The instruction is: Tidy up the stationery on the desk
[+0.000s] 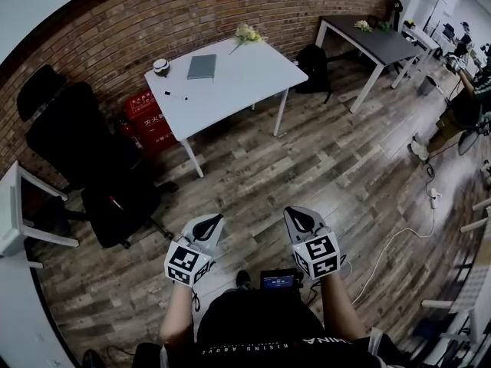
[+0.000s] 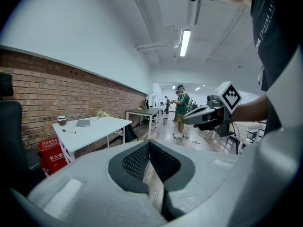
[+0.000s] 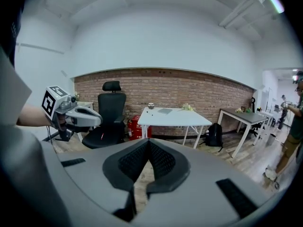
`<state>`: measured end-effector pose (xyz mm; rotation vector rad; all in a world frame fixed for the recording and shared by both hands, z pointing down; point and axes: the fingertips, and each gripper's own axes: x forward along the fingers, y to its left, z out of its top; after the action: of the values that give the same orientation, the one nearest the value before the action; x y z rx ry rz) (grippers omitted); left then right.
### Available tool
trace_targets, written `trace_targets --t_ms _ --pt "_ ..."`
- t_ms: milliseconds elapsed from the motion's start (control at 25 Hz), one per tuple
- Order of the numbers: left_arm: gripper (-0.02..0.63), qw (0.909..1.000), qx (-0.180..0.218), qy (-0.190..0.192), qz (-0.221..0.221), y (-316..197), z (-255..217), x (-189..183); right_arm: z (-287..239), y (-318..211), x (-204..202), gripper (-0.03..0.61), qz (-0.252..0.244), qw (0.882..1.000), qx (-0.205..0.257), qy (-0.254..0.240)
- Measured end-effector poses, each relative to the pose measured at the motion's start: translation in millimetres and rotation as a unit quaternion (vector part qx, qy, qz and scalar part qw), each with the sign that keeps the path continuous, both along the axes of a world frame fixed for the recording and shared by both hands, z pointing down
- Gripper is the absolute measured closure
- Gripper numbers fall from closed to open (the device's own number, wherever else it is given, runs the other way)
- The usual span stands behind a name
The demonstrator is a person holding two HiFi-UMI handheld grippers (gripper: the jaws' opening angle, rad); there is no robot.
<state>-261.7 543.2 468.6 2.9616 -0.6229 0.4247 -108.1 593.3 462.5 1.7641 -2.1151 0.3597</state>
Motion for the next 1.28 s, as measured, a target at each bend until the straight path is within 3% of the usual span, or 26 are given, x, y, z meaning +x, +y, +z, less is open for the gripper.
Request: trace_targets --t_ms 280,520,1000,1280 --pt "0.601 0.9997 -0.018 -0.003 0.013 -26 15 14 10 -30 9 0.569 0.008 1.0 -0.013 -0.003" --pt "0.603 0.9997 -0.024 -0.004 0.001 -66 28 43 23 -71 39 0.569 0.0 1.0 -0.017 -0.006" --pt "0.601 0.9993 -0.031 -0.017 -0.015 -183 24 154 16 -198 154 0.569 -0.022 1.0 -0.019 -0.006" --pt "0.601 0.9988 -0.031 -0.021 -0.032 -230 23 194 19 -251 199 0.569 -0.048 0.999 -0.022 0.005"
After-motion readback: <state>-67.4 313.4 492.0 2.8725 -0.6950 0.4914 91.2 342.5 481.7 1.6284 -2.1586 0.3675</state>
